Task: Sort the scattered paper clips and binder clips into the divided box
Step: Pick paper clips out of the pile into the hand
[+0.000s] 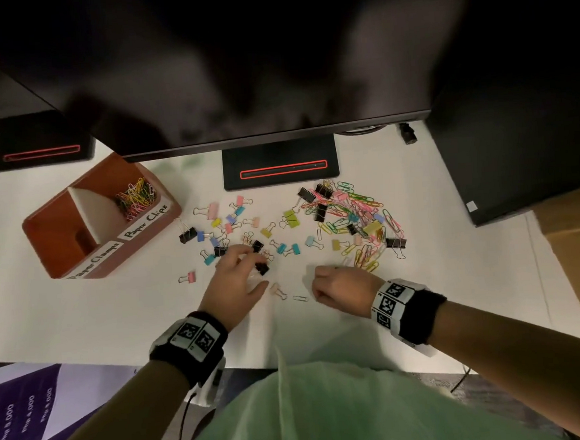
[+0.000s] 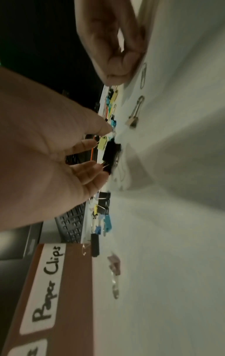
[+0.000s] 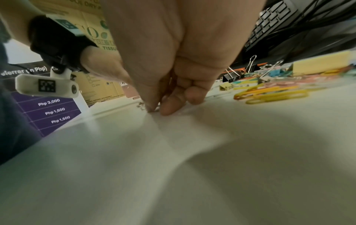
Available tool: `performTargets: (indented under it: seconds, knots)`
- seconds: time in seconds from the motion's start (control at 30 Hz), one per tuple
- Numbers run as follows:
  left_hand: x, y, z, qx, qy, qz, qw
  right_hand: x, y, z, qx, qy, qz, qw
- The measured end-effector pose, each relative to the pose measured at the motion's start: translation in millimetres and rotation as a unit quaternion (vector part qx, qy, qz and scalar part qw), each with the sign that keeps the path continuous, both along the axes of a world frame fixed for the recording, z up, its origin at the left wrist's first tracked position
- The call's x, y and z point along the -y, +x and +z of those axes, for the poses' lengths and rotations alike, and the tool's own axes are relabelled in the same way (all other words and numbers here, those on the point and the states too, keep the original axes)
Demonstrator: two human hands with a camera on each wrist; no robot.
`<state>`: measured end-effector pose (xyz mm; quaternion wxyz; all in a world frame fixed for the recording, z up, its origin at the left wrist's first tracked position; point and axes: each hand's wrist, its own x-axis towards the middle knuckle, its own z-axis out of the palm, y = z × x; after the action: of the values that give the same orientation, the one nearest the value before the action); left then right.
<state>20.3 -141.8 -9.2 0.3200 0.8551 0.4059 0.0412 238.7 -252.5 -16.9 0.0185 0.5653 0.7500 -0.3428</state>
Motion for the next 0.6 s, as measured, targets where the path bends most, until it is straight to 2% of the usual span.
performTargets:
  seconds: [0.07, 0.13, 0.23, 0.33, 0.43, 0.5, 0.6]
  knots:
    - [4.5, 5.0, 4.4, 0.003, 0.043, -0.058, 0.997, 2.2, 5.9, 0.7, -0.026, -0.006, -0.011, 1.0]
    - [14.1, 16.3, 6.6, -0.012, 0.063, -0.153, 0.986, 5.6, 15.6, 1.3, -0.064, -0.011, -0.049, 0.997]
    - [28.1, 35.1, 0.9, -0.089, 0.08, -0.238, 0.964, 12.8, 36.8, 0.6, -0.101, 0.005, -0.116, 0.988]
    - [31.9, 46.9, -4.4, -0.114, 0.07, -0.207, 0.969, 22.5, 59.3, -0.2, -0.106, 0.019, -0.154, 0.982]
    - [31.1, 54.4, -8.0, -0.129, 0.038, -0.176, 0.975, 35.4, 74.9, -0.9, -0.069, 0.035, -0.162, 0.984]
    - [30.8, 55.7, -8.7, -0.149, 0.038, -0.178, 0.972, 43.5, 81.7, 0.7, -0.03, 0.025, -0.186, 0.982]
    - [31.0, 55.5, -9.2, -0.178, 0.046, -0.201, 0.962, 46.9, 89.4, 1.9, -0.015, 0.008, -0.223, 0.975]
